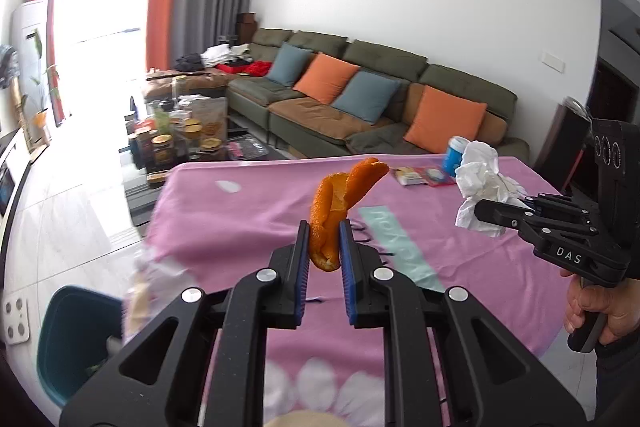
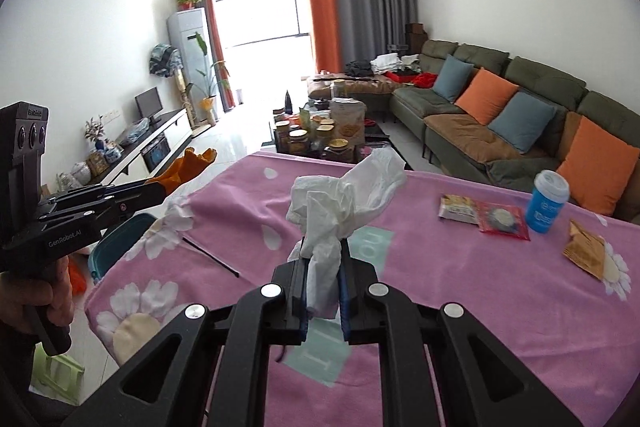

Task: Collect trash
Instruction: 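Carry the tissue and orange peel over the teal bin with both tools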

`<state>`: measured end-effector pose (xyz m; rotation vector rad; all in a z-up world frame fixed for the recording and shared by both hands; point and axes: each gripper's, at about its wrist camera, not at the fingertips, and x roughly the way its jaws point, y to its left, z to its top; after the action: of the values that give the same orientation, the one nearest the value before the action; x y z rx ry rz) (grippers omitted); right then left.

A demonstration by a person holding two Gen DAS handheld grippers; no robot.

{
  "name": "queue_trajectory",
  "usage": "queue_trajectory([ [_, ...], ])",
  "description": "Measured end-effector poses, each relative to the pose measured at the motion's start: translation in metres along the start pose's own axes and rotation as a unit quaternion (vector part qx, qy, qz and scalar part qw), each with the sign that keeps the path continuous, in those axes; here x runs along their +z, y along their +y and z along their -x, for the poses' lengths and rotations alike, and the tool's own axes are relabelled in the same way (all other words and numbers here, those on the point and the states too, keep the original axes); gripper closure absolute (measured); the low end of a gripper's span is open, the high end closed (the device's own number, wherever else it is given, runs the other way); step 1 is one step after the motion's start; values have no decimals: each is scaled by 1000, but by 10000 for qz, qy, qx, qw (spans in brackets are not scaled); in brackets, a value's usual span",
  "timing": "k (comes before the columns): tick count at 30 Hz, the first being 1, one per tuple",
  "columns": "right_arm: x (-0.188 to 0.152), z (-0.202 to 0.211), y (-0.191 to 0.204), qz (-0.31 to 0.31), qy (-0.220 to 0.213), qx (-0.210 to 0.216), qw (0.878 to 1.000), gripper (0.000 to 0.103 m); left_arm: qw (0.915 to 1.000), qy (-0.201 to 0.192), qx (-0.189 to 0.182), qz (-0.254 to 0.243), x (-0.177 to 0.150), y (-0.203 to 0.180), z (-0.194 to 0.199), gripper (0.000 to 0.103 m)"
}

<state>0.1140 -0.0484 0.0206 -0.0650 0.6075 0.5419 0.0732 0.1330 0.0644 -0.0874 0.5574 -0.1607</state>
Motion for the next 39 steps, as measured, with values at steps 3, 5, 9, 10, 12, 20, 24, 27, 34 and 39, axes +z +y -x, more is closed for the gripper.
queue_trajectory([
  [3, 9, -17, 35, 223, 38, 300, 9993, 93, 9993, -56, 339, 170, -9, 32, 25, 88],
  [5, 14, -28, 58, 340, 67, 523, 9980, 93, 9979, -61, 552, 334, -16, 53, 40, 88],
  [9, 22, -49, 102, 624, 172, 930, 9936, 93, 9934, -132, 969, 597, -30, 95, 72, 88],
  [10, 25, -53, 111, 695, 198, 1015, 9922, 93, 9921, -148, 1063, 655, -32, 105, 79, 88],
  [12, 30, -64, 133, 853, 272, 1201, 9887, 93, 9887, -160, 1266, 784, -39, 124, 93, 88],
  [20, 47, -98, 209, 1439, 527, 1786, 9719, 93, 9770, -165, 1774, 1174, -65, 195, 135, 88],
  [24, 51, -116, 241, 1670, 681, 1992, 9632, 93, 9715, -101, 1952, 1341, -80, 222, 152, 88],
  [27, 49, -129, 262, 1802, 815, 2123, 9570, 93, 9681, -30, 2050, 1442, -92, 236, 158, 88],
  [34, 41, -167, 301, 2078, 1249, 2227, 9443, 93, 9611, 210, 2186, 1677, -121, 259, 153, 88],
  [39, 30, -196, 321, 2355, 1690, 2182, 9319, 93, 9572, 449, 2180, 1852, -137, 275, 135, 88],
])
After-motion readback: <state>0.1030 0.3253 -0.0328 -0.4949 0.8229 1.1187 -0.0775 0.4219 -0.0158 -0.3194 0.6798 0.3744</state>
